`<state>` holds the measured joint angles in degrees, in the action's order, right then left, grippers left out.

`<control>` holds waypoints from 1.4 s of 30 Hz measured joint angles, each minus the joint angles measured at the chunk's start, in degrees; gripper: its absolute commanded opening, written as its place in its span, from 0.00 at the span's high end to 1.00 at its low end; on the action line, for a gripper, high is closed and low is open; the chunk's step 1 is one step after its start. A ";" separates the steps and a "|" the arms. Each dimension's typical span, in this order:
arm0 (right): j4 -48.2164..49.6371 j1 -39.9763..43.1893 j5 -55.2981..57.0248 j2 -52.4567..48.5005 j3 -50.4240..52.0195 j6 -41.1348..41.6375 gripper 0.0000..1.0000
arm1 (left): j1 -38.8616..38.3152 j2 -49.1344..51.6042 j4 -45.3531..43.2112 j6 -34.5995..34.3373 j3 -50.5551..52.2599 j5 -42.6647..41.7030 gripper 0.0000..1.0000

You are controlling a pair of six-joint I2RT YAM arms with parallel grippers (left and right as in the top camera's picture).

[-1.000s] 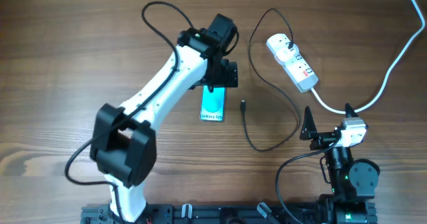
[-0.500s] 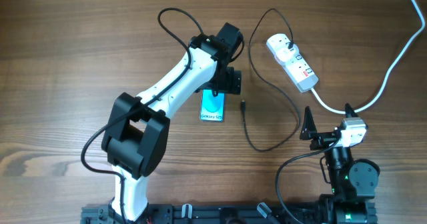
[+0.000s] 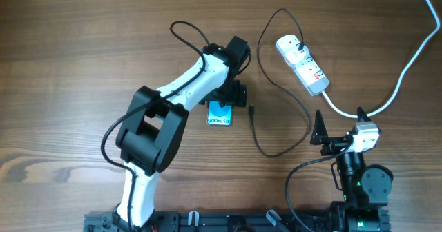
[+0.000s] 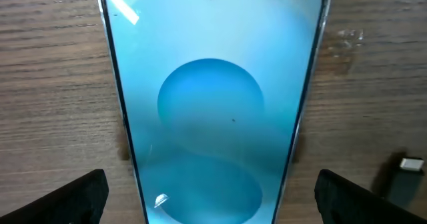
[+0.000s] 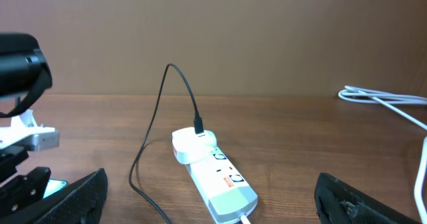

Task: Plug charger to phone and switch on socket
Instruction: 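Close the left gripper on the phone's short edge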

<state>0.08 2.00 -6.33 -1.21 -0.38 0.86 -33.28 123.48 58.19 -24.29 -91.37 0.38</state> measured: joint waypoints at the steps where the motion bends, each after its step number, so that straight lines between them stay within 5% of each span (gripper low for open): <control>1: 0.02 0.00 0.00 0.00 0.00 0.00 0.00 | 0.00 0.09 -0.15 0.00 0.02 -0.02 0.00; 42: 0.00 0.00 0.00 0.00 0.00 0.00 0.00 | 0.20 0.57 -3.82 0.00 1.99 0.00 0.00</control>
<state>0.08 2.00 -6.33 -1.21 -0.38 0.86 -33.08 124.05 54.37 -24.29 -89.38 0.38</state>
